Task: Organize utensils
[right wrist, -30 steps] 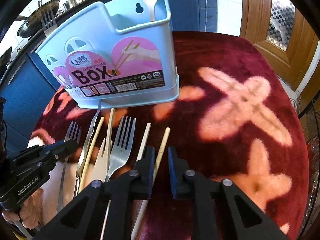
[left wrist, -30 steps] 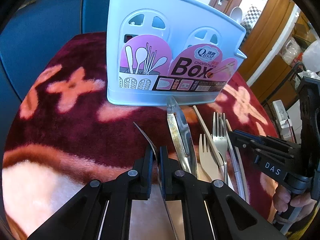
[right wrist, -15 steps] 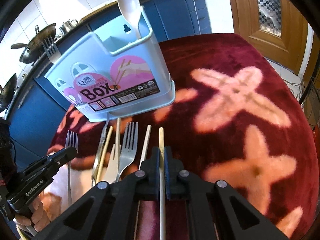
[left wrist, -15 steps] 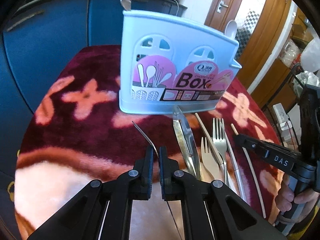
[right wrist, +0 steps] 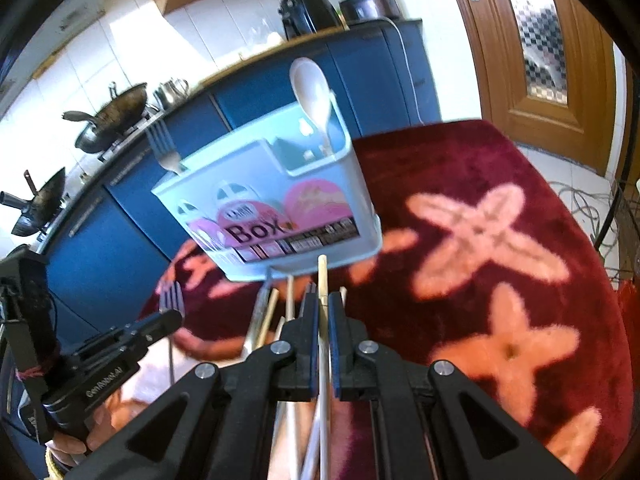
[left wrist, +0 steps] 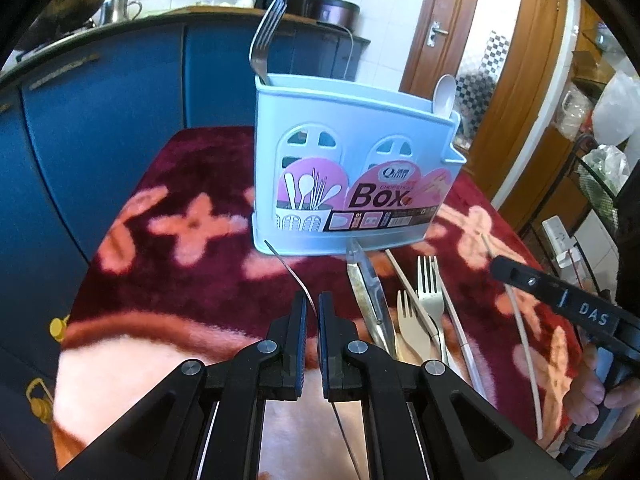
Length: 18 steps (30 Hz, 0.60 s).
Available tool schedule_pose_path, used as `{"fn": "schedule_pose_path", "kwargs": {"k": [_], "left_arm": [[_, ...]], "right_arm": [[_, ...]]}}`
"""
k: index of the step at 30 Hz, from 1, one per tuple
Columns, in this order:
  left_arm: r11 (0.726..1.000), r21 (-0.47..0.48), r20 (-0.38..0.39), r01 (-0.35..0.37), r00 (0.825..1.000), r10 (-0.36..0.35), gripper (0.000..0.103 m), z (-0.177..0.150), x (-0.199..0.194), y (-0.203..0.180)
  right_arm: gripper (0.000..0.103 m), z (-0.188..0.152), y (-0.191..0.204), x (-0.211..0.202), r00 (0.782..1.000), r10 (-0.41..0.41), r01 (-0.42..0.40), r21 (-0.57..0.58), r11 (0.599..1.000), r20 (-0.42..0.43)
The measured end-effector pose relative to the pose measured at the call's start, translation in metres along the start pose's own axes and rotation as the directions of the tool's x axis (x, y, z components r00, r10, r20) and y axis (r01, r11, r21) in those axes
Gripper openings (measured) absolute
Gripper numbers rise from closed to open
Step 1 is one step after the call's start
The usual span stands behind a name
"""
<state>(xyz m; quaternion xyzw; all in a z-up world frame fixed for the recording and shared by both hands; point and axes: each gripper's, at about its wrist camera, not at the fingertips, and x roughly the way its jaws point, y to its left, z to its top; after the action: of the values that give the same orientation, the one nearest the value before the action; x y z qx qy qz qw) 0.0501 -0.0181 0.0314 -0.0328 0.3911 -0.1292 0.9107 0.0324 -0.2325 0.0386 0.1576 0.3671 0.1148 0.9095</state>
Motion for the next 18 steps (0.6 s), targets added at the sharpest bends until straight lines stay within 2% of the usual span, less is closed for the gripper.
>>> {"fn": "schedule_pose_path", "kwargs": {"k": [10,18], "left_arm": [[1.0,-0.002,0.046,0.005,0.999,-0.005,0.005,0.001,-0.018,0.0],[1.0,-0.007,0.09,0.026,0.996,-0.025,0.004,0.004,-0.035,0.001]], "right_arm": [[0.006,0.005,0.017,-0.029,0.991,0.024,-0.019,-0.042,0.999,0.131],[0.006,0.009,0.023,-0.042,0.978,0.072,-0.064,-0.045,0.997,0.194]]}}
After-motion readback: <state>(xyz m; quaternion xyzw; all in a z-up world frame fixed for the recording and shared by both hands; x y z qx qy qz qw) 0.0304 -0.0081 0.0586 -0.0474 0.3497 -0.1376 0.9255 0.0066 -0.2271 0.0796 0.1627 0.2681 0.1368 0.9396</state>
